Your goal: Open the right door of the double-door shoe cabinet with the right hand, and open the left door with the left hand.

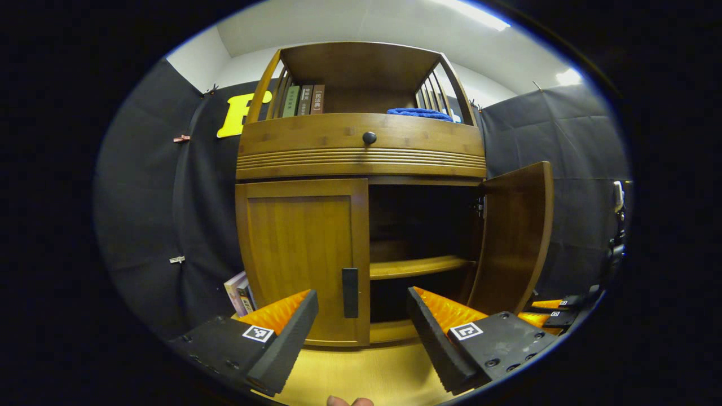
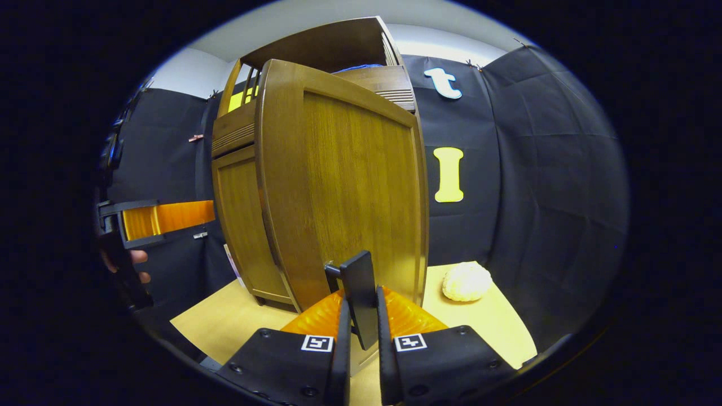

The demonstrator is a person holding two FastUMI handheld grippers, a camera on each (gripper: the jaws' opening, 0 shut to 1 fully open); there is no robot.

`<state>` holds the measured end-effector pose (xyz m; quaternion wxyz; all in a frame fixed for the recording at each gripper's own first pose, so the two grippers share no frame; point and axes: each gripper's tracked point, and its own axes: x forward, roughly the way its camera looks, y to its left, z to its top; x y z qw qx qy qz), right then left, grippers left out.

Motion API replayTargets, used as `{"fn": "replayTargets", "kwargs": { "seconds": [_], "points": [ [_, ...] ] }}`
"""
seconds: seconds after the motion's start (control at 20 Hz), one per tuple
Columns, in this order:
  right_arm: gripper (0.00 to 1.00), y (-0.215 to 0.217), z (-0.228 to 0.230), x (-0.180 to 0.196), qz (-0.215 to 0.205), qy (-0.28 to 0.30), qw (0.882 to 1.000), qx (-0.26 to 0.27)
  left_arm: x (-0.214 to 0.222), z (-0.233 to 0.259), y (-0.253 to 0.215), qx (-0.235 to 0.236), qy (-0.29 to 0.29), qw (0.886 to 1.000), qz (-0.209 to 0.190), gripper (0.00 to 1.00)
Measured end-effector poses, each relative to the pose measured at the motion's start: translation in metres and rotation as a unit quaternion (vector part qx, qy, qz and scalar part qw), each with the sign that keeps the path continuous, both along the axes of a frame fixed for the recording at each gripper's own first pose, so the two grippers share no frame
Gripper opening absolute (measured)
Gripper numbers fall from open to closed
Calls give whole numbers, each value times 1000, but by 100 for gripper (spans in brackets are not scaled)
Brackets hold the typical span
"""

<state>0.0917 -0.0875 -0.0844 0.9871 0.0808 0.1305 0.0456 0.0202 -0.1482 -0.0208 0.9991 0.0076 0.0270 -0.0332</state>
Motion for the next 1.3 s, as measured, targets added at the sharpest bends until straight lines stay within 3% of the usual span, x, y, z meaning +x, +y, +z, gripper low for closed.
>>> {"fn": "replayTargets", "kwargs": {
  "seconds": [0.55, 0.65, 0.9, 1.3],
  "points": [
    [24, -47, -5, -3, -46, 5, 999, 20, 28, -1, -35, -9, 4, 1000, -19, 96],
    [10, -53, -8, -3, -56, 6, 998, 19, 32, -2, -37, -7, 5, 1000, -21, 98],
    [13, -70, -5, -7, -34, 1, 999, -12, 44, -2, -43, 6, 6, 1000, -24, 99],
    [13, -87, -3, -9, -38, 7, 999, -5, 66, -9, -38, 20, 11, 1000, -19, 98]
  ]
}}
